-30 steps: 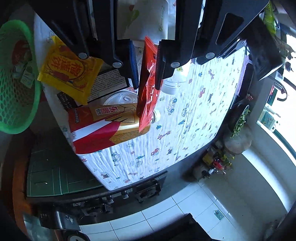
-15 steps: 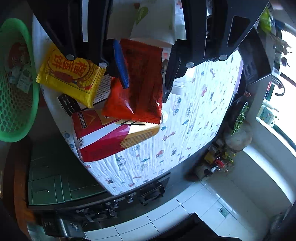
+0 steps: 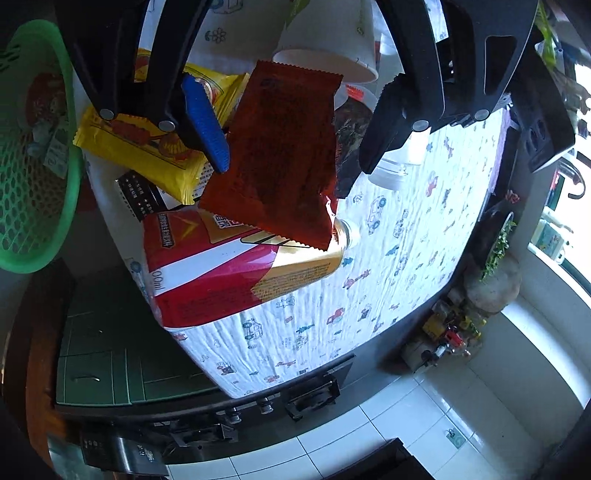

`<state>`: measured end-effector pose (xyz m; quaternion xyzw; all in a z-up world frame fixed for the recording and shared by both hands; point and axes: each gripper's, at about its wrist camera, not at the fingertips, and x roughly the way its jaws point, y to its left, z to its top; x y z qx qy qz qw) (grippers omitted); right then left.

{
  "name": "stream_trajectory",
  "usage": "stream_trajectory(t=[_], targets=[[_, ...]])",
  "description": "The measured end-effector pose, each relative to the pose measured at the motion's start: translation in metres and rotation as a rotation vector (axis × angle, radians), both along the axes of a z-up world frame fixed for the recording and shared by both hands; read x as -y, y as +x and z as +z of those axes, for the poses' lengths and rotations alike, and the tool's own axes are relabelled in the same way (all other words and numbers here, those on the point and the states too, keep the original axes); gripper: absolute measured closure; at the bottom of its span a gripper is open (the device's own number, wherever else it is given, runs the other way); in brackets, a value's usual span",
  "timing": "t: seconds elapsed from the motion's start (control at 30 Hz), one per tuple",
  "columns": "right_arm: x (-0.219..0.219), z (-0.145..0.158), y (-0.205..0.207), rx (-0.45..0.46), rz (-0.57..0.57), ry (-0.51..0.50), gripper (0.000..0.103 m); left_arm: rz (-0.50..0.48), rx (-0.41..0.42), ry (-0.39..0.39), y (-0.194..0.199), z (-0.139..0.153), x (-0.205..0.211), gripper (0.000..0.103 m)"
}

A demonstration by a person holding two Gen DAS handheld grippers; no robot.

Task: Collect trash
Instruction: 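Close the left tool on the yellow-green juice box while the right tool holds the red bag, then drop the red snack bag into the green basket with the right tool while the left lifts the juice box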

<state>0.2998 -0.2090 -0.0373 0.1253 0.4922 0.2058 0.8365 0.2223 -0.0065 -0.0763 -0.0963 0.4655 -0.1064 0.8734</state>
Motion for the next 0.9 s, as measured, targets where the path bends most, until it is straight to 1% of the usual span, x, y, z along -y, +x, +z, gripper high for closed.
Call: stream_trajectory(t=[0.07, 0.17, 0.27, 0.37, 0.47, 0.57, 0.63, 0.67, 0.73, 0.77, 0.8, 0.9], targets=[[-0.004, -0.003, 0.003, -0.009, 0.008, -0.016, 0.032, -0.002, 0.000, 0.003, 0.000, 0.000, 0.000, 0.049], [-0.009, -0.005, 0.005, -0.020, 0.015, -0.003, 0.032, -0.005, 0.003, -0.005, 0.000, 0.000, -0.001, 0.049], [-0.015, -0.006, 0.007, -0.021, 0.020, -0.031, 0.032, -0.004, 0.003, -0.017, 0.001, -0.001, -0.002, 0.049], [-0.017, -0.011, 0.011, -0.043, 0.005, -0.044, 0.032, -0.005, 0.000, -0.020, 0.001, -0.002, -0.003, 0.049], [-0.014, -0.014, 0.016, -0.054, -0.017, -0.060, 0.031, -0.008, -0.001, -0.030, 0.002, -0.002, -0.003, 0.045], [-0.014, -0.016, 0.019, -0.064, -0.024, -0.069, 0.033, -0.013, 0.004, -0.026, 0.002, -0.001, 0.000, 0.044], [-0.015, -0.016, 0.018, -0.065, -0.018, -0.070, 0.049, -0.016, 0.007, -0.025, 0.002, 0.000, 0.000, 0.044], [-0.016, -0.016, 0.018, -0.066, -0.017, -0.076, 0.052, -0.017, 0.007, -0.023, 0.002, 0.000, 0.001, 0.044], [-0.016, -0.015, 0.016, -0.064, -0.009, -0.071, 0.066, -0.018, 0.007, -0.025, 0.002, 0.001, 0.001, 0.044], [-0.017, -0.015, 0.014, -0.059, -0.007, -0.073, 0.068, -0.018, 0.008, -0.024, 0.002, 0.001, 0.001, 0.044], [-0.017, -0.013, 0.012, -0.052, -0.004, -0.076, 0.076, -0.017, 0.007, -0.023, 0.002, 0.000, 0.001, 0.044], [-0.019, -0.006, 0.004, -0.021, 0.006, -0.076, 0.088, -0.009, 0.007, -0.027, 0.003, 0.000, 0.000, 0.044]])
